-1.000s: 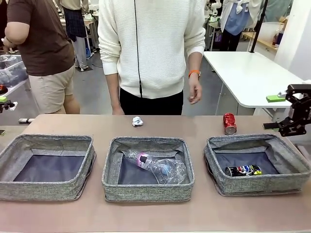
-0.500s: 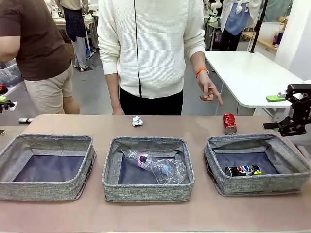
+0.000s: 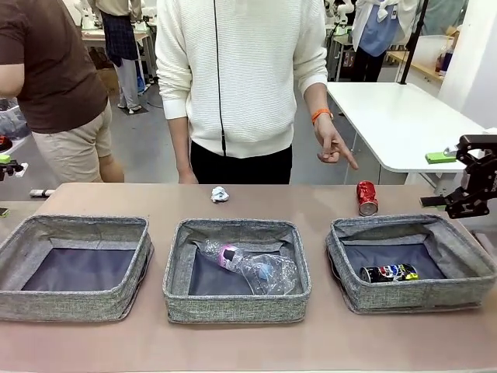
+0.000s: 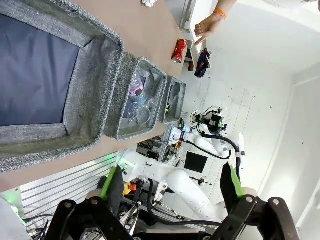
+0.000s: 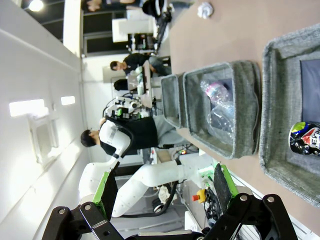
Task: Sort the waste into the appropriate baskets.
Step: Pick up the waste item pointed out by the person.
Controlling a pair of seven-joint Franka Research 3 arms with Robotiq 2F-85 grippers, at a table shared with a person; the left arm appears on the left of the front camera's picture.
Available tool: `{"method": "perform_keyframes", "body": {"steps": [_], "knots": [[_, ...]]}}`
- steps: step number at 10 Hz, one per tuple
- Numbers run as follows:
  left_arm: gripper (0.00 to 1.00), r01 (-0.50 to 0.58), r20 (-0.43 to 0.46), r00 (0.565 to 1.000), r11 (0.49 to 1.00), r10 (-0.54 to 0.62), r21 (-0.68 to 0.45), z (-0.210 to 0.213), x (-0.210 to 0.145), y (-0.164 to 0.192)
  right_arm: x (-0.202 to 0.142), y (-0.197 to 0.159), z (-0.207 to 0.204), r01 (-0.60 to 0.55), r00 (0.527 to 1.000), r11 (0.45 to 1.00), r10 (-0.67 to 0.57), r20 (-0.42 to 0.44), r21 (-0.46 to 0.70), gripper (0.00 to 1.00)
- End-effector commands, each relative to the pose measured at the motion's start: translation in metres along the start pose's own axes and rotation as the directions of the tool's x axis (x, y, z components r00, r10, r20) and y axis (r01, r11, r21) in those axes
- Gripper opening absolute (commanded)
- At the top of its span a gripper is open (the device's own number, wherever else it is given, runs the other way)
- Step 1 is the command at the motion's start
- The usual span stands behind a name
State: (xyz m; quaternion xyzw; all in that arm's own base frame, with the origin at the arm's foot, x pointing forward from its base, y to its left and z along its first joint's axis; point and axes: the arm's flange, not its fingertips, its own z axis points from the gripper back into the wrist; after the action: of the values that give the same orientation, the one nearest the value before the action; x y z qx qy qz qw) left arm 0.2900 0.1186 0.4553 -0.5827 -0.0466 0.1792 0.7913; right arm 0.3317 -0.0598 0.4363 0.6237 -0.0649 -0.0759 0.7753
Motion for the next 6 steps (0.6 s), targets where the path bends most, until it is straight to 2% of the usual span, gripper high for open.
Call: {"method": "perform_keyframes", "body": {"steps": [1,2,3,4,5,6], "knots": [[1.00,-0.009,0.002,1.000,1.000,0.010,-0.021,-0.002,-0.002,-0.004,0.000,0.000,0.000,0.000,1.000,1.000,0.000,0.000,0.000,1.00],[1.00,-0.009,0.002,1.000,1.000,0.010,-0.021,-0.002,-0.002,-0.004,0.014,0.008,-0.019,-0.059,0.998,0.947,0.054,-0.025,-0.317,1.00],[1.00,-0.009,0.002,1.000,1.000,0.010,-0.021,-0.002,-0.002,-0.004,0.032,0.016,-0.038,-0.083,0.995,0.800,0.097,-0.009,-0.595,1.00],[1.00,-0.009,0.002,1.000,1.000,0.010,-0.021,-0.002,-0.002,-0.004,0.051,0.022,-0.049,-0.072,0.990,0.636,0.141,0.025,-0.769,1.00],[1.00,-0.009,0.002,1.000,1.000,0.010,-0.021,-0.002,-0.002,-0.004,0.068,0.028,-0.055,-0.005,0.968,0.406,0.232,0.097,-0.914,1.00],[1.00,-0.009,0.002,1.000,1.000,0.010,-0.021,-0.002,-0.002,-0.004,0.075,0.031,-0.058,0.038,0.947,0.255,0.300,0.116,-0.966,1.00]]}}
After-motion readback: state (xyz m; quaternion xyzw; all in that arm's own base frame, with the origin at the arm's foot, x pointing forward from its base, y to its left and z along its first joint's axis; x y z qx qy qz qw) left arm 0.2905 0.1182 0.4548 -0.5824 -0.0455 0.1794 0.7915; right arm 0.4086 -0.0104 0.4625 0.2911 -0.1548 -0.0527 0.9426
